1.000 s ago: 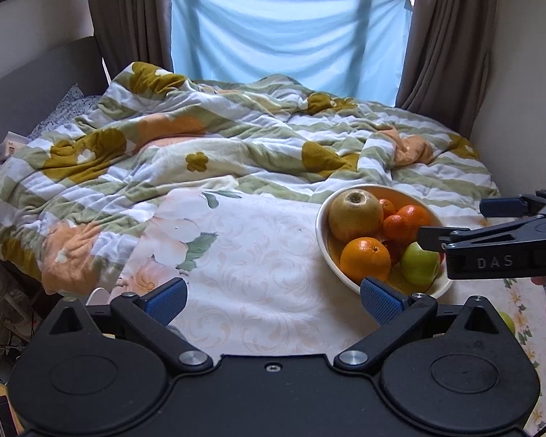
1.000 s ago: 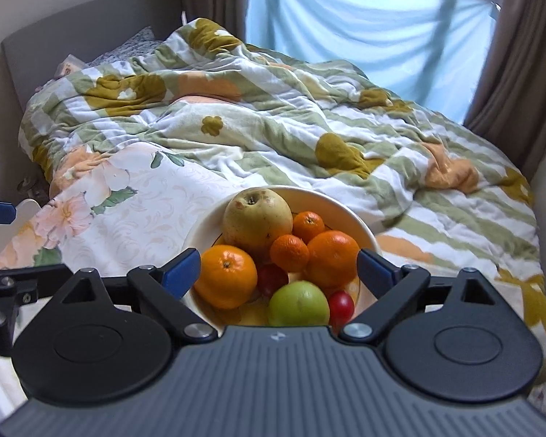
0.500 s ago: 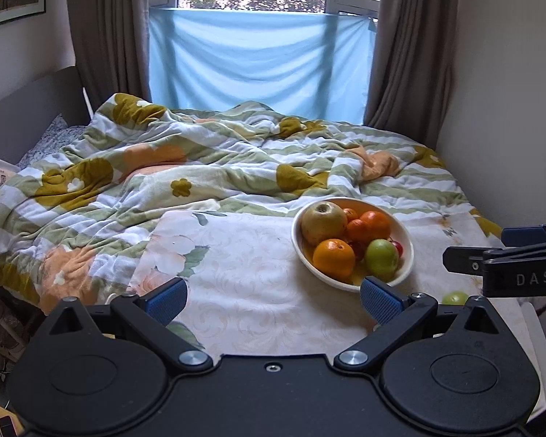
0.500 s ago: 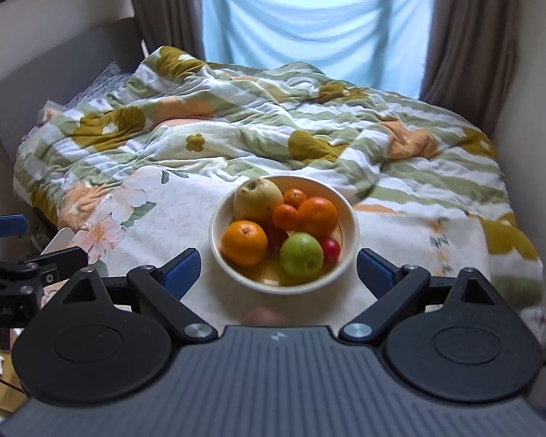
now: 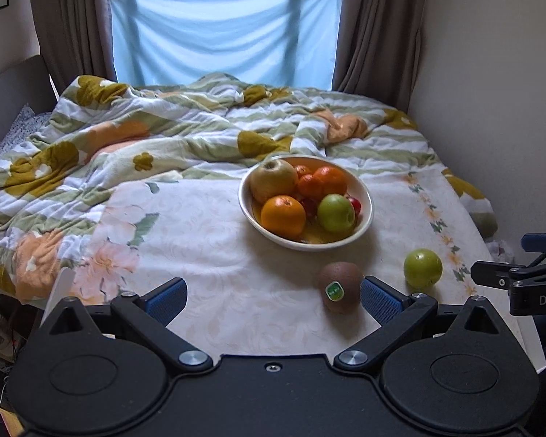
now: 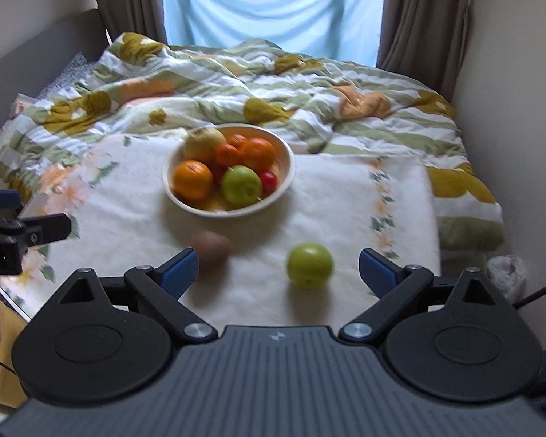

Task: Organize fruits
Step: 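Grasp the kiwi with the left gripper while the right gripper grasps the green apple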

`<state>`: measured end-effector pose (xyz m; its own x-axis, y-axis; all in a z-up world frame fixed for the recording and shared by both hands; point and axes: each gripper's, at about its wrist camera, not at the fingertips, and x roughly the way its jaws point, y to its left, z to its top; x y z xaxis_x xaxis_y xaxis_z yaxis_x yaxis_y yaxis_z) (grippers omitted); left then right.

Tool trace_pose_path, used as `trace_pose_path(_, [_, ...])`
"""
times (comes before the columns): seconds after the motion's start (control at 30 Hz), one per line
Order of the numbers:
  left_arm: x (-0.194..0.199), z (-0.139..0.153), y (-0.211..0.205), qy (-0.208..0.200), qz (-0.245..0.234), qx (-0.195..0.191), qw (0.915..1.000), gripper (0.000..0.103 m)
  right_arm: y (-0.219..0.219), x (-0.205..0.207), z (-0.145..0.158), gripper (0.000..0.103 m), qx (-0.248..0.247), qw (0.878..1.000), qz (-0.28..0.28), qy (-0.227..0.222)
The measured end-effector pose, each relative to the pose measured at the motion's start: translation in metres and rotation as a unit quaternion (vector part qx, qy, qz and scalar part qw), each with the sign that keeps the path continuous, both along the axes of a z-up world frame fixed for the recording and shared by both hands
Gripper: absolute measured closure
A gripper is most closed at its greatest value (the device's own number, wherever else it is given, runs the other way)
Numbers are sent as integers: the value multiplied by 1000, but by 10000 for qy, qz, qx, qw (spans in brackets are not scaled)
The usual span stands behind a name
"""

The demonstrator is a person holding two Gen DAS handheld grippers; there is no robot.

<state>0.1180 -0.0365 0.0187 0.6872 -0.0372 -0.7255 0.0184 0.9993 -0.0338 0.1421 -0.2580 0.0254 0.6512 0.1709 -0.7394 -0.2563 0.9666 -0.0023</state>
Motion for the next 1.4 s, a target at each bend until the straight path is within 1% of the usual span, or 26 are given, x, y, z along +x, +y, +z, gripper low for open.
trace_pose_path(0.2, [20, -22, -27, 204, -14, -83, 9998, 0, -33, 19, -27, 0, -129, 9996, 46, 246])
trace_pose_path(0.3, [31, -34, -38, 276, -31, -83, 9996, 0, -43, 30, -39, 0, -188, 9992, 163, 327])
trace_pose_path(0.43, [48, -51, -51, 409, -19, -70, 9991, 1, -50, 45, -56, 0, -256, 9978, 468, 388])
trace_pose_path(0.53, [60, -66, -57, 512, -35, -58, 9987, 2, -49, 56, -70, 0, -300, 9954, 809, 420])
trace_pose_path(0.63, [71, -82, -62, 683, -71, -29, 9976, 13, -46, 63, -83, 0, -259, 9931, 1062, 421])
trace_pose_path(0.73, [78, -95, -64, 795, -82, -26, 9968, 16, -43, 69, -94, 0, -163, 9916, 1170, 522])
trace_pose_path(0.8, [82, -101, -65, 835, -69, -21, 9965, 22, -40, 73, -100, 0, -76, 9901, 1267, 597])
trace_pose_path(0.9, [86, -107, -67, 872, -55, -29, 9962, 27, -36, 76, -108, 0, -110, 9881, 1416, 597])
trace_pose_path(0.97, [89, -110, -69, 887, -85, -30, 9960, 31, -36, 79, -111, 0, -49, 9872, 1474, 607])
trace_pose_path(1.0, [90, -111, -71, 898, -107, -25, 9959, 31, -35, 80, -112, 0, -13, 9870, 1487, 617])
trace_pose_path(1.03, [92, -112, -72, 915, -117, -7, 9957, 35, -35, 82, -113, 0, 1, 9865, 1507, 632])
trace_pose_path(1.07, [93, -114, -73, 934, -162, -60, 9955, 43, -35, 83, -113, 0, -2, 9863, 1524, 633])
trace_pose_path(1.1, [94, -114, -72, 950, -198, -158, 9951, 45, -34, 84, -114, 0, -3, 9862, 1533, 621])
trace_pose_path(1.27, [93, -114, -72, 956, -187, -149, 9951, 45, -31, 89, -117, 0, 9, 9846, 1621, 652])
trace_pose_path(1.4, [91, -113, -71, 953, -131, -130, 9953, 46, -29, 92, -119, 9, 19, 9837, 1659, 694])
